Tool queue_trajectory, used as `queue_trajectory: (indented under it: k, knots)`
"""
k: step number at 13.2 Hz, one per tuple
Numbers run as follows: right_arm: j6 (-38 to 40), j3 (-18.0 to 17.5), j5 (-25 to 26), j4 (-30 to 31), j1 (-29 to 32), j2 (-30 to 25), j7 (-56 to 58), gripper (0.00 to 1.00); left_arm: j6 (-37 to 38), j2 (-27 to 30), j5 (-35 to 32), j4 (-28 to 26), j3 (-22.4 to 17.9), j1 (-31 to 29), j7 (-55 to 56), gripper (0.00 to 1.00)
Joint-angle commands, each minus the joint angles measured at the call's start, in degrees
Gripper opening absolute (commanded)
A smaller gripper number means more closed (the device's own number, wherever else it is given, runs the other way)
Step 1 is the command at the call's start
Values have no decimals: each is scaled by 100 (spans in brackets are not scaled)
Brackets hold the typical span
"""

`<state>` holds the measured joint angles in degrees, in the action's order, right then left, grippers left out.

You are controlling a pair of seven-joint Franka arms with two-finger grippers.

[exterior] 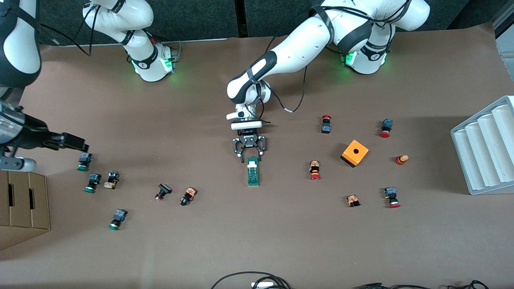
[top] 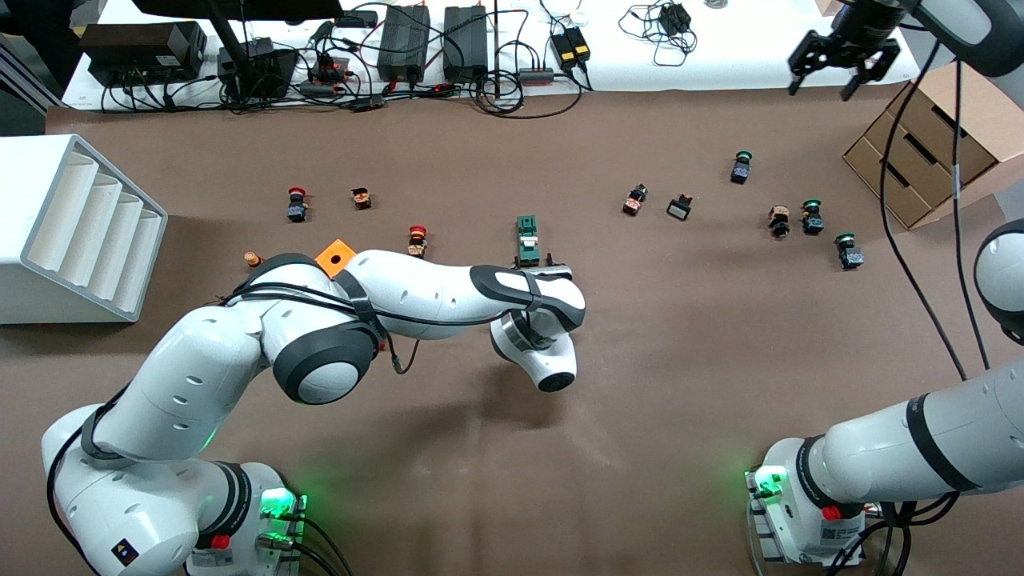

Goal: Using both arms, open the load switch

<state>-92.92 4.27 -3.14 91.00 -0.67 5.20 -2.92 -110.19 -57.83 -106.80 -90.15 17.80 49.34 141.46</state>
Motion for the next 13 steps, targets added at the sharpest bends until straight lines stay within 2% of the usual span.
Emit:
queue_trajectory:
  k: [1, 11, 13]
  knots:
    - [81, -49, 270, 164, 58, -186, 186, 100, 85, 0, -34, -55, -57, 67, -66, 77]
    - [72, -57, 376, -47, 75, -89, 212, 100, 94, 219, -43, -310, -57, 14, -242, 75]
    - [20, -49, 376, -65, 75, -54, 195, 100, 103, 219, -34, -301, -48, 23, -233, 79]
